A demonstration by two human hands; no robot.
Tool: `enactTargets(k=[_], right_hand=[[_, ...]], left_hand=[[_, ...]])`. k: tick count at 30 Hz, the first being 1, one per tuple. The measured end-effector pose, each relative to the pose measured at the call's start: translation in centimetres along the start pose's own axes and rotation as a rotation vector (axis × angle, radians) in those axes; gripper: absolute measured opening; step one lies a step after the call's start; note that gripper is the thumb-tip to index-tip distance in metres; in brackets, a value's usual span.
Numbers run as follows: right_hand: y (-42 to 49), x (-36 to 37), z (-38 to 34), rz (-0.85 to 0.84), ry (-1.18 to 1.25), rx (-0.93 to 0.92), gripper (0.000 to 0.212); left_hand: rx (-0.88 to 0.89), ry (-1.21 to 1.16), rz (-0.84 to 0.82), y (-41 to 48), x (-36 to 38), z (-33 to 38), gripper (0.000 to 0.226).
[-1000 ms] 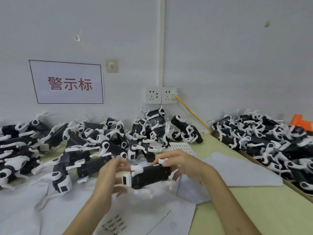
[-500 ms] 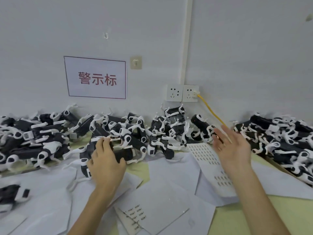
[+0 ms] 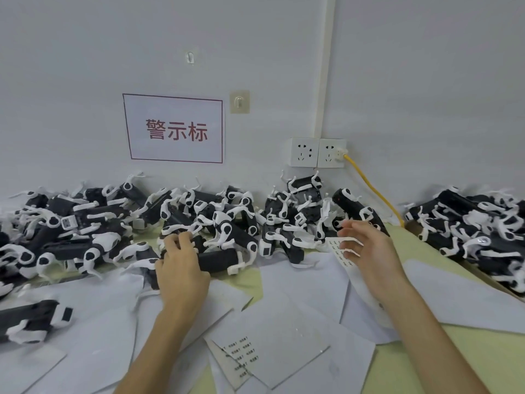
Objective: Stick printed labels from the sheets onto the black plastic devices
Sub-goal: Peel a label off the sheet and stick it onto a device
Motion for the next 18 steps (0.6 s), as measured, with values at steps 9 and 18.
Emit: enactTargets(k=[9,18], right_hand=[[-0.2,0.3,0.1,-0.011,-0.027,-0.024,0.022],[0.0,0.5,0.4,-0.017,-0.065,-0.023,0.021]], left_hand=[[0.007,-0.089,-0.038,-0.1,-0.5,0.3,0.039],[0.34,0.185,-0.22,-0.8,1.1,1.2,0.06]])
Point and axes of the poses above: each hand's wrist, its own y-axis towards the middle knuckle, its own x-axis out of the palm, z = x × y, the point moved 3 cm from there along y, towards the middle knuckle
